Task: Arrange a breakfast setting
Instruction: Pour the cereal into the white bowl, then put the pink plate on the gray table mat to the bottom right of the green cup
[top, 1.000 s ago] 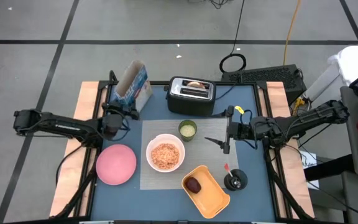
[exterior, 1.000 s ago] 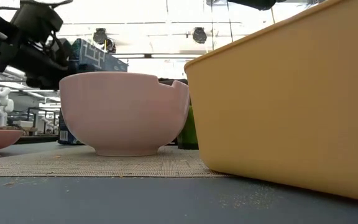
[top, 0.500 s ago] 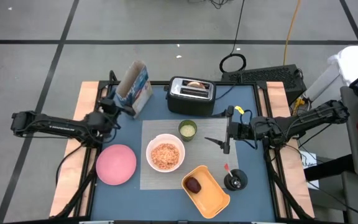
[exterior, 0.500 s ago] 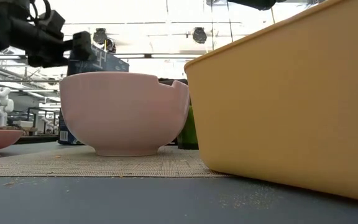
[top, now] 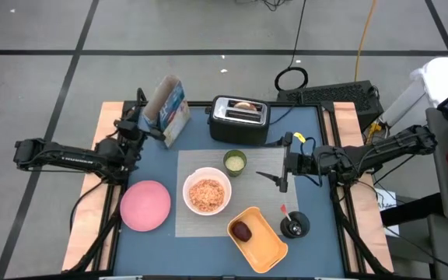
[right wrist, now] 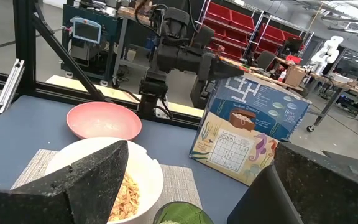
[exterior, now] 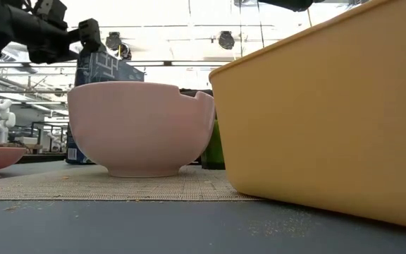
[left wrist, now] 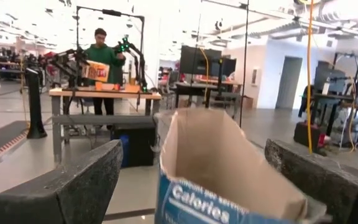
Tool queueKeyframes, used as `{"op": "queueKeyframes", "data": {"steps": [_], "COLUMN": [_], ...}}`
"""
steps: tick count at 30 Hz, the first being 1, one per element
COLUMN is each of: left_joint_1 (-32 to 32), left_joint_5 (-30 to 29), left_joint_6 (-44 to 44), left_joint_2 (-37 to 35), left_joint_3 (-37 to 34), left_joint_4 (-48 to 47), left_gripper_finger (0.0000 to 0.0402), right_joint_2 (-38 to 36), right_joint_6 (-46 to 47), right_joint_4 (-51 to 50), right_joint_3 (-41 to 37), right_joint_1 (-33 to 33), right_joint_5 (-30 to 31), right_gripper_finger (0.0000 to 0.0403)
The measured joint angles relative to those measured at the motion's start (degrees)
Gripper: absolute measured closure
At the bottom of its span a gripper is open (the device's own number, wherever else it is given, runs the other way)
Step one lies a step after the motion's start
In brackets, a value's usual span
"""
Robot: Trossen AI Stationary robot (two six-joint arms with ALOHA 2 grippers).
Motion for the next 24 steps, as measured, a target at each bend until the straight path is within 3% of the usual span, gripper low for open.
{"op": "queueKeyframes", "data": {"steps": [10, 14, 20, 24], "left_joint_1": [0.0, -1.9, -8.4, -13.6], "left_joint_5": [0.0, 0.0, -0.1, -0.7], "left_joint_6": [5.4, 8.9, 17.3, 19.3], "left_joint_2": [0.0, 0.0, 0.1, 0.1], "left_joint_3": [0.3, 3.5, 12.6, 19.0], "left_joint_4": [6.9, 6.6, -0.7, -11.0], "left_gripper_finger": [0.0002, 0.0002, 0.0002, 0.0002], "right_joint_2": [0.0, 0.0, 0.0, 0.0], "right_joint_6": [0.0, 0.0, 0.0, 0.1], "right_joint_4": [0.0, 0.0, 0.0, 0.0], "right_joint_3": [0.0, 0.0, 0.0, 0.0], "right_joint_1": [0.0, 0.0, 0.0, 0.0], "right_joint_5": [0.0, 0.0, 0.0, 0.0], "right_gripper_finger": [0.0014, 0.0014, 0.0014, 0.0014]}}
